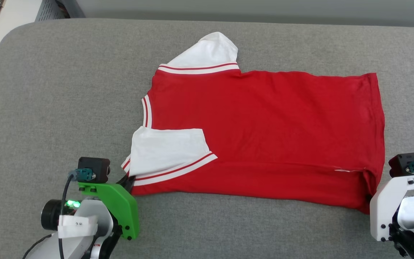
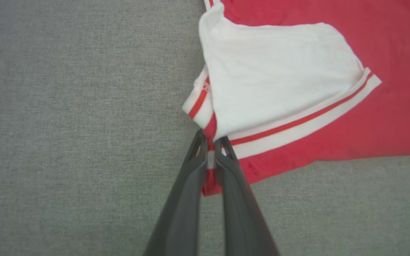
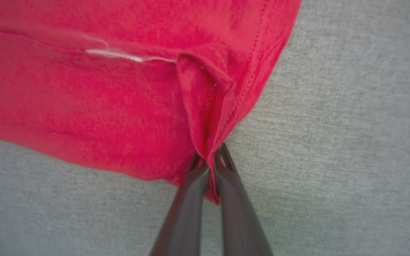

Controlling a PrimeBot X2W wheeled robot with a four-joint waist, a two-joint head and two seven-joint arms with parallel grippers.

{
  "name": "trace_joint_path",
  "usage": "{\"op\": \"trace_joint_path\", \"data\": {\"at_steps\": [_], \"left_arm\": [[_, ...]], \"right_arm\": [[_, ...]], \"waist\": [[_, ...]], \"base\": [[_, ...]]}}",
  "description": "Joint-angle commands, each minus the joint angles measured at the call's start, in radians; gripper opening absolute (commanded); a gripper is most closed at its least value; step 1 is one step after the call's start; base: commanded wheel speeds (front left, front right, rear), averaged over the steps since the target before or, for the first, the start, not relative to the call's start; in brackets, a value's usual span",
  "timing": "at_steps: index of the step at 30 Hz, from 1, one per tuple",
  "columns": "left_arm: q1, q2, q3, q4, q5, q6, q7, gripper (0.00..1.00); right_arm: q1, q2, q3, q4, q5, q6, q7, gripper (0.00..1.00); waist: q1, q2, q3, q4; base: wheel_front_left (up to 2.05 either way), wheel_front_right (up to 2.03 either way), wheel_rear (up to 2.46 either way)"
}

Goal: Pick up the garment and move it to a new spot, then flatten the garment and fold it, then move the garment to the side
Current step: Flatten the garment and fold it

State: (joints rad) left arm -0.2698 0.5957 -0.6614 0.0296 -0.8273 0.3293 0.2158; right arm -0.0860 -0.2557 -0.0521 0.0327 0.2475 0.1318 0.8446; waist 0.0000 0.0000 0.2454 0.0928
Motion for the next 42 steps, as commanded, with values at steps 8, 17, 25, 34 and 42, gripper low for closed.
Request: {"op": "trace_joint_path", "data": {"at_steps": [8,17,25,34,42], "left_arm": [[0.03,0.012,-0.022,0.047,-0.001,-0.009,0.009,0.0],[0.12,0.031,-0.044,0.031,-0.033,-0.006,0.032,0.0],[0.162,0.024,-0.075,0.038,-0.043,-0.008,0.051,0.0],[0.128,-0.026,-0.104,0.132,-0.04,-0.041,0.05,0.0],[0.109,-0.055,-0.11,0.191,-0.045,-0.069,0.031,1.0]], "right_arm": [[0.028,-0.043,-0.011,0.004,0.011,-0.001,0.023,0.0],[0.123,-0.095,-0.043,-0.108,0.072,-0.001,0.095,0.0],[0.214,-0.113,-0.079,-0.169,0.081,-0.001,0.152,0.0],[0.183,-0.073,-0.054,-0.077,0.086,-0.001,0.067,0.0],[0.16,-0.077,-0.019,0.019,0.068,-0.001,0.0,1.0]], "waist": [[0.0,0.0,-0.076,-0.014],[0.0,0.0,-0.131,-0.016],[0.0,0.0,-0.133,-0.016],[0.0,0.0,-0.089,-0.02],[0.0,0.0,-0.095,-0.018]], "base": [[0.0,0.0,0.0],[0.0,0.0,0.0],[0.0,0.0,0.0],[0.0,0.0,0.0],[0.0,0.0,0.0]]}}
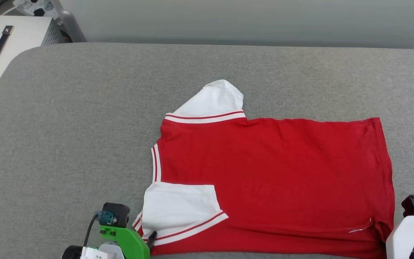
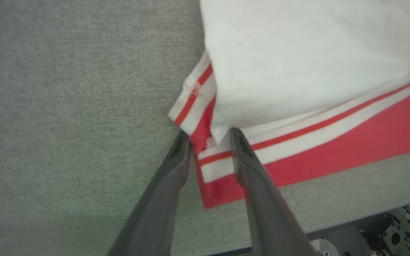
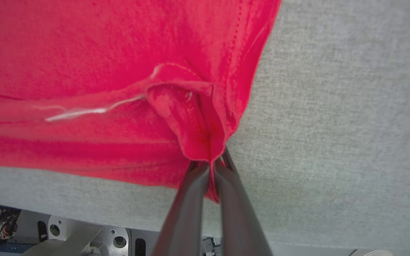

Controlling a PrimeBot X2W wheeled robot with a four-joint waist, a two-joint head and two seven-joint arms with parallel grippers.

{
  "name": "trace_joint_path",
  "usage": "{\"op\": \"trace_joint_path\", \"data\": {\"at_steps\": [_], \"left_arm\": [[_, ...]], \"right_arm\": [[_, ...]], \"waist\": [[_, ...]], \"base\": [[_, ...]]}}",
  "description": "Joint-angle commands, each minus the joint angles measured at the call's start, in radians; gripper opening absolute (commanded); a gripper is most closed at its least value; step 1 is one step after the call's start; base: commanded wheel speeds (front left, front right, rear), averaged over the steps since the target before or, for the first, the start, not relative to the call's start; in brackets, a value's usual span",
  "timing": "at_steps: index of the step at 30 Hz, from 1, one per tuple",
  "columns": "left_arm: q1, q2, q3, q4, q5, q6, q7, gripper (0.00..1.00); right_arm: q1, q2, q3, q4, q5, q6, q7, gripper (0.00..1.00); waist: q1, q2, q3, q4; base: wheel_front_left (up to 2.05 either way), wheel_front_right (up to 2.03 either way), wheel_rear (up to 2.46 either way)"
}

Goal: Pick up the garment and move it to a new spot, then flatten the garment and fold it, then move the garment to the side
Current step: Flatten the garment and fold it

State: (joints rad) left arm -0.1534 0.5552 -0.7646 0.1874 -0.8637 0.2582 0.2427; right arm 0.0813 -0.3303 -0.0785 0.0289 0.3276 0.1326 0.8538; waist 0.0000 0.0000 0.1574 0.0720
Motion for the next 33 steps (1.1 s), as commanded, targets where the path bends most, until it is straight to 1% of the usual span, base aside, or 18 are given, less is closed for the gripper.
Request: {"op": "trace_joint_path", "data": {"at_steps": [1,7,10,13,15,19,22,24,27,33], "left_arm": [[-0.008,-0.016,-0.004,0.036,-0.01,0.002,0.0,1.0],[-0.011,-0.002,0.011,0.03,0.002,0.003,-0.043,1.0],[-0.015,0.002,0.028,0.003,0.01,0.006,-0.085,1.0],[-0.015,0.0,0.055,-0.026,0.013,0.008,-0.145,1.0],[-0.012,-0.006,0.079,-0.048,0.01,-0.002,-0.203,1.0],[-0.018,0.0,0.102,-0.072,0.056,-0.013,-0.327,1.0],[-0.025,-0.002,0.109,-0.08,0.097,-0.036,-0.427,1.0],[-0.028,-0.014,0.122,-0.083,0.114,-0.053,-0.472,1.0],[-0.027,-0.039,0.163,-0.088,0.162,-0.07,-0.501,1.0],[0.014,-0.131,0.315,-0.168,0.35,-0.122,-0.504,1.0]], "right_arm": [[-0.007,-0.002,0.008,0.029,-0.011,-0.002,-0.016,1.0],[-0.008,-0.009,0.031,0.023,0.02,-0.002,-0.061,1.0],[-0.012,-0.006,0.022,-0.013,0.039,-0.002,-0.093,1.0],[-0.016,0.007,0.016,-0.062,0.064,-0.002,-0.153,1.0],[-0.022,0.017,0.017,-0.095,0.093,-0.002,-0.218,1.0],[-0.03,0.021,0.024,-0.136,0.108,-0.002,-0.384,1.0],[-0.035,0.019,0.039,-0.152,0.089,-0.002,-0.537,1.0],[-0.035,0.026,0.052,-0.147,0.07,-0.002,-0.627,1.0],[-0.04,0.049,0.069,-0.127,0.063,-0.002,-0.742,1.0],[-0.06,0.078,0.096,-0.091,0.01,-0.002,-0.916,1.0]], "waist": [[0.0,0.0,-0.012,0.004],[0.0,0.0,-0.052,0.002],[0.0,0.0,-0.077,-0.001],[0.0,0.0,-0.096,-0.005],[0.0,0.0,-0.106,-0.008],[0.0,0.0,-0.11,-0.013],[0.0,0.0,-0.109,-0.018],[0.0,0.0,-0.105,-0.021],[0.0,0.0,-0.099,-0.029],[0.0,0.0,-0.074,-0.049]], "base": [[0.0,0.0,0.0],[0.0,0.0,0.0],[0.0,0.0,0.0],[0.0,0.0,0.0],[0.0,0.0,0.0],[0.0,0.0,0.0],[0.0,0.0,0.0],[0.0,0.0,0.0],[0.0,0.0,0.0],[0.0,0.0,0.0]]}}
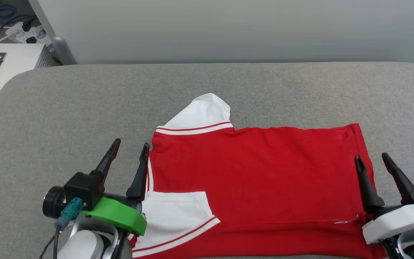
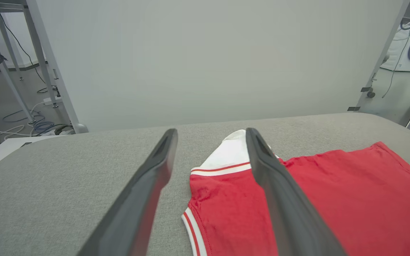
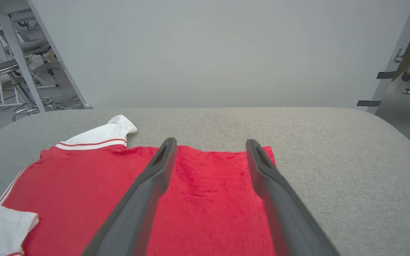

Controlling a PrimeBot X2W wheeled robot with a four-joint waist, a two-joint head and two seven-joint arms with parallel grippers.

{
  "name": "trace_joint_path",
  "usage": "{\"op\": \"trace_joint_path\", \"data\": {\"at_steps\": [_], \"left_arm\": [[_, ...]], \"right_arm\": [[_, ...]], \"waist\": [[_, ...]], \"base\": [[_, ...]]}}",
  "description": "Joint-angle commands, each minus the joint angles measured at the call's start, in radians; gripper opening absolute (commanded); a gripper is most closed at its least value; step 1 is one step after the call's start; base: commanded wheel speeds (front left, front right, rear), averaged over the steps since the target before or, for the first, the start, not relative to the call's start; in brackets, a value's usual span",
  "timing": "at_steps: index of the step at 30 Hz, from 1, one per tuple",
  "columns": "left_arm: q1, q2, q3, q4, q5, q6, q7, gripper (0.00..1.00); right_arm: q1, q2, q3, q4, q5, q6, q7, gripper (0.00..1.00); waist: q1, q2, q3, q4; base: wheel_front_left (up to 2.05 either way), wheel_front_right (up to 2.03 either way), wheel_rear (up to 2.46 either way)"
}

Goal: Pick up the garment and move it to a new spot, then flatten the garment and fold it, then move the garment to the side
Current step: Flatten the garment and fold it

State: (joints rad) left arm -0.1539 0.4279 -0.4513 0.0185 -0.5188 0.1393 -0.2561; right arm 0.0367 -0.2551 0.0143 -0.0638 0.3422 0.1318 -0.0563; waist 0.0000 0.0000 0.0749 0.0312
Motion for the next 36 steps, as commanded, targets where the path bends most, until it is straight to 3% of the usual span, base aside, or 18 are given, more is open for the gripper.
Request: {"op": "trace_joint_path", "data": {"at_steps": [1,6,11,18,23,30,36], "left_arm": [[0.026,-0.019,0.02,-0.001,0.03,-0.016,-0.005,1.0],[0.022,-0.064,0.078,0.013,0.099,-0.087,-0.005,1.0],[-0.08,-0.044,0.093,0.072,0.125,-0.152,0.0,1.0],[-0.372,0.03,0.035,0.17,0.107,-0.25,0.224,1.0],[-0.584,0.086,-0.052,0.269,0.046,-0.268,0.421,1.0],[-0.823,0.168,-0.246,0.389,-0.154,-0.27,0.704,1.0],[-0.934,0.193,-0.342,0.481,-0.269,-0.27,0.821,1.0]], "right_arm": [[-0.019,0.012,0.003,0.006,-0.011,-0.001,-0.03,1.0],[-0.023,0.043,-0.006,0.008,-0.04,-0.001,-0.1,1.0],[-0.041,0.048,0.007,-0.011,-0.067,-0.001,-0.105,1.0],[-0.08,0.06,0.003,-0.064,-0.082,-0.001,-0.089,1.0],[-0.11,0.065,0.015,-0.082,-0.084,-0.001,-0.089,1.0],[-0.154,0.073,0.046,-0.071,-0.08,-0.001,-0.112,1.0],[-0.181,0.082,0.064,-0.057,-0.08,-0.001,-0.127,1.0]], "waist": [[0.0,0.0,0.014,-0.013],[0.0,0.0,0.051,-0.038],[0.0,0.0,0.11,-0.074],[0.0,0.0,0.214,-0.132],[0.0,0.0,0.278,-0.174],[0.0,0.0,0.357,-0.22],[0.0,0.0,0.402,-0.244]], "base": [[0.0,0.0,0.0],[0.0,0.0,0.0],[0.0,0.0,0.0],[0.0,0.0,0.0],[0.0,0.0,0.0],[0.0,0.0,0.0],[0.0,0.0,0.0]]}}
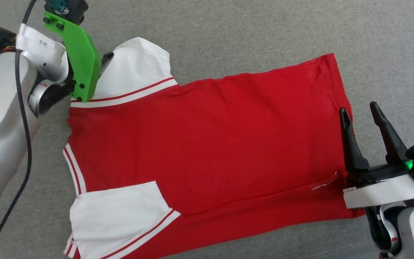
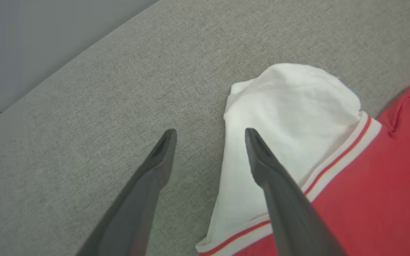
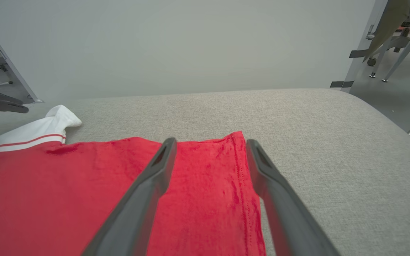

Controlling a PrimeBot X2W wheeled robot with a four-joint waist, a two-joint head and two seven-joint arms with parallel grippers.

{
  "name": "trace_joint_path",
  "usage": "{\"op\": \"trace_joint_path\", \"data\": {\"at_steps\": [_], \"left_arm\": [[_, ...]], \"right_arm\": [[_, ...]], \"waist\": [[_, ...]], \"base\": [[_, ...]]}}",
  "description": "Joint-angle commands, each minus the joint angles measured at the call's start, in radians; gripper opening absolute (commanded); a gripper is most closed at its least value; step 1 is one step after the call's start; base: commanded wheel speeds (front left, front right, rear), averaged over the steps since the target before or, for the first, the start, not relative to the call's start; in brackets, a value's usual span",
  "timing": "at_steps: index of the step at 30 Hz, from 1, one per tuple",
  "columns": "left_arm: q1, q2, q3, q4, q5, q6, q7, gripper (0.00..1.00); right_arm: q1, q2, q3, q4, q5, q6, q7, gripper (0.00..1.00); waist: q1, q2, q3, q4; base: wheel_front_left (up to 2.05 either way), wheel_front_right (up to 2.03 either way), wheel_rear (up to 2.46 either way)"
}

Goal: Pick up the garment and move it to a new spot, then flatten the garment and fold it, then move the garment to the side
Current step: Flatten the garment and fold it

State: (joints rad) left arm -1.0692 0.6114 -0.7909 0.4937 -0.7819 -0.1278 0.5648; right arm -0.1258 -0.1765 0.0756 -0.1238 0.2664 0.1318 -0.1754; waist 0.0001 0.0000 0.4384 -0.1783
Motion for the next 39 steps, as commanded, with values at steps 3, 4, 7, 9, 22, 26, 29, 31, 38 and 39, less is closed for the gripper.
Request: {"op": "trace_joint_path", "data": {"at_steps": [3,4,7,9,22,26,29,31,38,39], "left_arm": [[-0.055,0.013,-0.036,0.045,-0.039,-0.003,0.006,1.0],[-0.064,0.014,-0.046,0.054,-0.043,-0.003,0.004,1.0],[-0.089,0.019,-0.082,0.09,-0.05,-0.003,-0.008,1.0],[-0.098,0.02,-0.101,0.112,-0.056,-0.003,-0.019,1.0],[-0.088,0.006,-0.251,0.107,-0.165,-0.003,-0.029,0.0],[-0.083,0.009,-0.286,0.109,-0.207,-0.003,-0.041,0.0],[-0.093,0.005,-0.287,0.143,-0.21,-0.003,-0.108,0.0],[-0.099,-0.003,-0.286,0.165,-0.207,-0.003,-0.154,0.0],[-0.115,-0.038,-0.28,0.188,-0.19,-0.003,-0.296,0.0],[-0.115,-0.043,-0.279,0.186,-0.186,-0.002,-0.311,0.0]], "right_arm": [[-0.032,0.004,0.01,0.017,0.0,-0.001,-0.015,1.0],[-0.036,0.005,0.011,0.02,0.0,-0.001,-0.017,1.0],[-0.045,0.008,0.017,0.031,0.0,-0.001,-0.023,1.0],[-0.049,0.01,0.021,0.037,0.0,-0.001,-0.027,1.0],[-0.066,0.011,0.027,0.069,-0.005,-0.001,-0.029,1.0],[-0.07,0.003,0.028,0.073,-0.012,-0.001,-0.021,1.0],[-0.076,-0.014,0.026,0.069,-0.018,-0.001,-0.009,1.0],[-0.08,-0.032,0.023,0.065,-0.022,-0.001,0.005,1.0],[-0.117,-0.143,0.033,0.047,0.012,-0.001,0.179,1.0],[-0.128,-0.167,0.039,0.05,0.028,-0.001,0.237,1.0]], "waist": [[-0.0001,0.0,0.055,-0.043],[-0.0001,0.0,0.059,-0.045],[-0.0001,0.0,0.071,-0.05],[-0.0001,0.0,0.075,-0.052],[-0.0001,0.0,0.077,-0.046],[-0.0001,0.0,0.059,-0.038],[-0.0001,0.0,0.033,-0.029],[-0.0001,0.0,0.011,-0.019],[-0.0001,0.0,-0.054,0.031],[-0.0001,0.0,-0.061,0.041]], "base": [[0.0,0.0,0.0],[0.0,0.0,0.0],[0.0,0.0,0.0],[0.0,0.0,0.0],[0.0,0.0,0.0],[0.0,0.0,0.0],[0.0,0.0,0.0],[0.0,0.0,0.0],[0.0,0.0,0.0],[0.0,0.0,0.0]]}}
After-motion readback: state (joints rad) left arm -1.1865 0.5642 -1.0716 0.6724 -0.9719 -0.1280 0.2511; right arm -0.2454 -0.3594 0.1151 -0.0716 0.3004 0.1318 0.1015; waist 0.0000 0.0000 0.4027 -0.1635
